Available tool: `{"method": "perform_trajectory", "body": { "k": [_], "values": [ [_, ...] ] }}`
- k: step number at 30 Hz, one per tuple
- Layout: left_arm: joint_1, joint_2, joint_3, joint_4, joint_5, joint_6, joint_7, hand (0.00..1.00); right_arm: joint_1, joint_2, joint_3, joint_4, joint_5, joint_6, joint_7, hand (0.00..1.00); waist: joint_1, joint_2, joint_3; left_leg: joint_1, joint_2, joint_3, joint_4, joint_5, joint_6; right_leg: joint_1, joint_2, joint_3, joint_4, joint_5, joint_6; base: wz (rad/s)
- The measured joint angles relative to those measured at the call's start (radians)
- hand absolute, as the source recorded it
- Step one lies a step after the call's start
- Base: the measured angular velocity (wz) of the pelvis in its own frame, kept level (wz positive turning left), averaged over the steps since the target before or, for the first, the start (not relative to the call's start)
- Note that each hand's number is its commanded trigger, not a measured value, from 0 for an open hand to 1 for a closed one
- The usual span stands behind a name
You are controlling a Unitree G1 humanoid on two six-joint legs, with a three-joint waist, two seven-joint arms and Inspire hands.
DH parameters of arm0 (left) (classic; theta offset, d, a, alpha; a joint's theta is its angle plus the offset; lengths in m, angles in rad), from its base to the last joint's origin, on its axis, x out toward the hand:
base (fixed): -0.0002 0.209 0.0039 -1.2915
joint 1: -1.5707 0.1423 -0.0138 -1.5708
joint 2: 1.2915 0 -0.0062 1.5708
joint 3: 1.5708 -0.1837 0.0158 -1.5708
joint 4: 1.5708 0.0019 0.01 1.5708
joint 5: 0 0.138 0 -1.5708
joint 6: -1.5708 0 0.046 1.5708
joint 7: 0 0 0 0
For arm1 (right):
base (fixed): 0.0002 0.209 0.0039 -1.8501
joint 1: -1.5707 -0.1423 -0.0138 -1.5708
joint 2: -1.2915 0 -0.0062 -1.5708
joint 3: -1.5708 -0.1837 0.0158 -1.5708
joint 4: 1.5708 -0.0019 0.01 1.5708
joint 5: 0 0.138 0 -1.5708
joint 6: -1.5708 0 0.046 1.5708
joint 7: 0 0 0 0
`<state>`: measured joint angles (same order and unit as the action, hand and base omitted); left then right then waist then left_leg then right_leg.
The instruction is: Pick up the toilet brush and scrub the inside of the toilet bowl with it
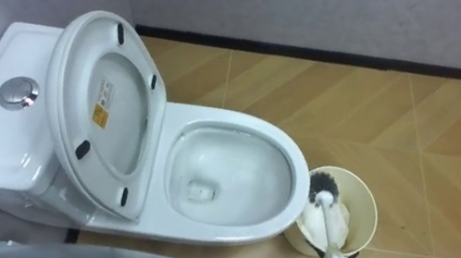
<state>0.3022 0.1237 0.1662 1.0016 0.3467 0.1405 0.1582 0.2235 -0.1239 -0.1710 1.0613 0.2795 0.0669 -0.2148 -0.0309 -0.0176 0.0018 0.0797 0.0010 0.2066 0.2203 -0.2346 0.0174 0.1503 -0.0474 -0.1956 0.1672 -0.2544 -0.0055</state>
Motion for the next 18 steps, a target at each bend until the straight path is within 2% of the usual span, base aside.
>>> {"method": "perform_trajectory", "body": {
  "k": [9, 18],
  "values": [
    [0.004, -0.002, -0.002, 0.0, 0.02, 0.034, -0.017, 0.0, 0.002, 0.001, -0.003, 0.075, 0.235, 0.014, -0.004, 0.0, -0.001, 0.002, -0.0005, 0.006, -0.002, -0.002, 0.0, 0.0, 0.0, 0.009, 0.0, -0.003, 0.001, 0.0, 0.0, 0.0],
    [0.004, -0.009, 0.008, -0.001, 0.035, 0.036, -0.041, 0.0, 0.003, 0.001, -0.009, 0.105, 0.305, 0.02, 0.04, 0.0, -0.005, 0.007, -0.0008, 0.006, -0.003, -0.007, 0.001, 0.0, 0.0, 0.008, -0.001, -0.003, -0.001, 0.0, 0.001, 0.0]
  ]
}}
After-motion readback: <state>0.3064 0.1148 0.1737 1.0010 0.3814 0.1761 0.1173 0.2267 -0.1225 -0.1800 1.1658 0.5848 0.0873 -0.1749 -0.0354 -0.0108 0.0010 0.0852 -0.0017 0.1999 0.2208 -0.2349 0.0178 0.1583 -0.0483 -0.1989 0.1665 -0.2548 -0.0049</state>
